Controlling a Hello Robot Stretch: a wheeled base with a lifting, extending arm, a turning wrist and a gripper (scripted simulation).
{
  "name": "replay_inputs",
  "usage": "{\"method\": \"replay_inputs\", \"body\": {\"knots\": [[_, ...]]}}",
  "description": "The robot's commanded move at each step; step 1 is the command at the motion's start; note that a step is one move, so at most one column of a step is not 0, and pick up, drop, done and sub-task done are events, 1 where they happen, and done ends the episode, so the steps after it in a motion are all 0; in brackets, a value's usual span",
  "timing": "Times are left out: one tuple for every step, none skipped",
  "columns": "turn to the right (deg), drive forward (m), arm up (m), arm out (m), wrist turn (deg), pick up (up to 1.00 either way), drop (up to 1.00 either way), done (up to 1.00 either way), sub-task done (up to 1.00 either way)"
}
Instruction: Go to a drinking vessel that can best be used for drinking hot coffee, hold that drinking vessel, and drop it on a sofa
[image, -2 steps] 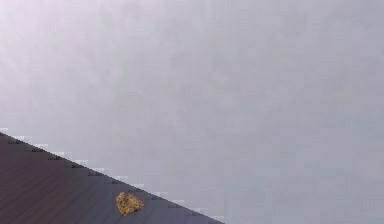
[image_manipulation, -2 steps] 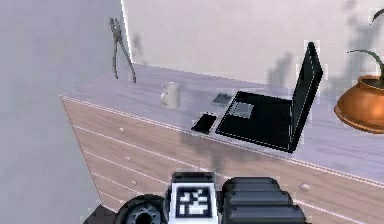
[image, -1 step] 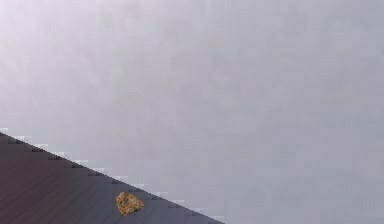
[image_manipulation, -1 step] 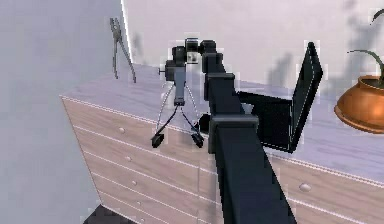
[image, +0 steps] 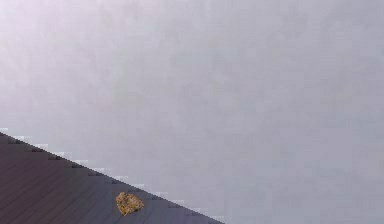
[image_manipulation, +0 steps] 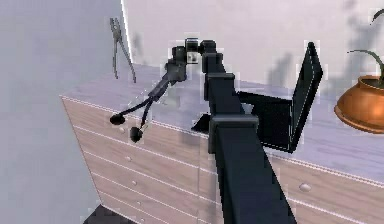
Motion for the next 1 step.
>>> {"method": "replay_inputs", "body": {"knots": [[0.0,0.0,0.0,0.0,45.0,0.0,0.0,0.0,0.0]]}}
